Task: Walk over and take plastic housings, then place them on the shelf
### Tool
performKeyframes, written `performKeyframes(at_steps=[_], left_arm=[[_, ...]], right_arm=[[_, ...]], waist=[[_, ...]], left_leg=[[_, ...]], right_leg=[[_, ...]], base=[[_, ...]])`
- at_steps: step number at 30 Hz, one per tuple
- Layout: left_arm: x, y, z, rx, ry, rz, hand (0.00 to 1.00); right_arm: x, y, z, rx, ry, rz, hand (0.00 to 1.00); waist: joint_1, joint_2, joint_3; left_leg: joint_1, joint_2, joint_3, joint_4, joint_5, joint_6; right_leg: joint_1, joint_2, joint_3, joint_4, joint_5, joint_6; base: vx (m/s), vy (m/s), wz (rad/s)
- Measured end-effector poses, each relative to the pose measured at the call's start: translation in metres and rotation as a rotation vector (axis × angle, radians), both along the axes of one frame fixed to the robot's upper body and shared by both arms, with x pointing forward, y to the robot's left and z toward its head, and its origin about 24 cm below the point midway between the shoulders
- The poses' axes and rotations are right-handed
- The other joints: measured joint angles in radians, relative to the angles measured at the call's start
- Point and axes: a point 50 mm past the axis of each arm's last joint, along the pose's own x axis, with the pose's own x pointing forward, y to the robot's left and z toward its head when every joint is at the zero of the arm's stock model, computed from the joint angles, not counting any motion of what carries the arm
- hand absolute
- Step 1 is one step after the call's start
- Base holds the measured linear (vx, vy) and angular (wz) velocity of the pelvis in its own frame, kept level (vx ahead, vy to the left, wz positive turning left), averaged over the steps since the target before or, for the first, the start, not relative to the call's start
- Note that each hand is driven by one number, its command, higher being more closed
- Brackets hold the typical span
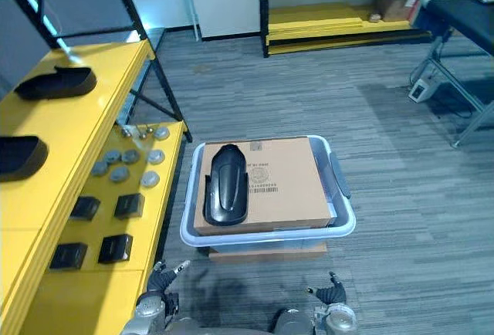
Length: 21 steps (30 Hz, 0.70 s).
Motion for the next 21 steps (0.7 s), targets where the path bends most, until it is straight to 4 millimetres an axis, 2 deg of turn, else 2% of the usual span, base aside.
performKeyframes(at_steps=[1,2,4,7,12,16,19,21], left_arm=[[-0.002,0.005,0.0,0.013,0.006,0.004,0.0],[-0.003,0.006,0.0,0.015,0.007,0.005,0.0],[-0.002,0.009,0.0,0.022,0.006,0.005,0.0],[-0.003,0.015,0.001,0.039,0.005,0.007,0.0],[-0.018,0.043,0.004,0.095,0.015,0.081,0.0],[-0.031,0.046,0.001,0.098,0.044,0.106,0.0],[-0.037,0.048,0.0,0.099,0.057,0.114,0.0],[-0.037,0.05,0.001,0.099,0.05,0.135,0.0]], right_arm=[[-0.004,0.003,-0.002,0.023,0.002,-0.027,0.0],[-0.005,0.004,-0.003,0.032,0.003,-0.041,0.0],[-0.006,0.0,-0.002,0.043,-0.009,-0.098,0.0],[-0.007,-0.009,0.0,0.037,-0.022,-0.152,0.0],[-0.006,-0.018,0.002,0.046,-0.062,-0.229,0.0],[-0.007,-0.025,0.004,0.056,-0.085,-0.304,0.0],[-0.01,-0.035,0.007,0.044,-0.105,-0.386,0.0],[0.002,-0.05,0.027,-0.014,-0.22,-0.422,0.0]], waist=[[-0.001,-0.017,-0.006],[-0.001,-0.03,-0.007],[0.0,-0.057,-0.015],[0.003,-0.059,-0.016],[0.006,-0.072,-0.017],[0.006,-0.081,-0.017],[0.006,-0.099,-0.019],[0.003,-0.105,-0.023]], left_leg=[[0.027,-0.015,0.003,-0.02,-0.01,0.027],[0.033,-0.029,0.001,-0.041,-0.01,0.028],[0.049,-0.07,-0.004,-0.099,0.013,0.053],[0.069,-0.102,-0.014,-0.153,0.031,0.07],[0.138,-0.13,-0.022,-0.208,0.038,0.076],[0.15,-0.131,-0.02,-0.252,0.07,0.075],[0.169,-0.133,-0.022,-0.269,0.073,0.074],[0.172,-0.133,-0.023,-0.284,0.076,0.076]], right_leg=[[0.018,-0.015,0.008,0.006,-0.012,0.019],[0.021,-0.024,0.008,0.005,-0.012,0.026],[0.024,-0.053,-0.003,-0.011,-0.003,0.047],[0.046,-0.059,-0.012,-0.055,0.018,0.065],[0.13,-0.065,-0.014,-0.128,0.042,0.076],[0.138,-0.056,0.003,-0.168,0.083,0.068],[0.161,-0.051,0.004,-0.191,0.091,0.07],[0.159,-0.049,0.006,-0.192,0.091,0.07]], base=[[0.19,0.171,-0.06],[0.19,0.165,0.14],[0.18,0.136,0.25],[0.16,0.088,0.22],[0.13,0.063,0.13],[0.05,0.036,0.02],[0.02,0.014,0.05],[0.0,0.0,0.0]])
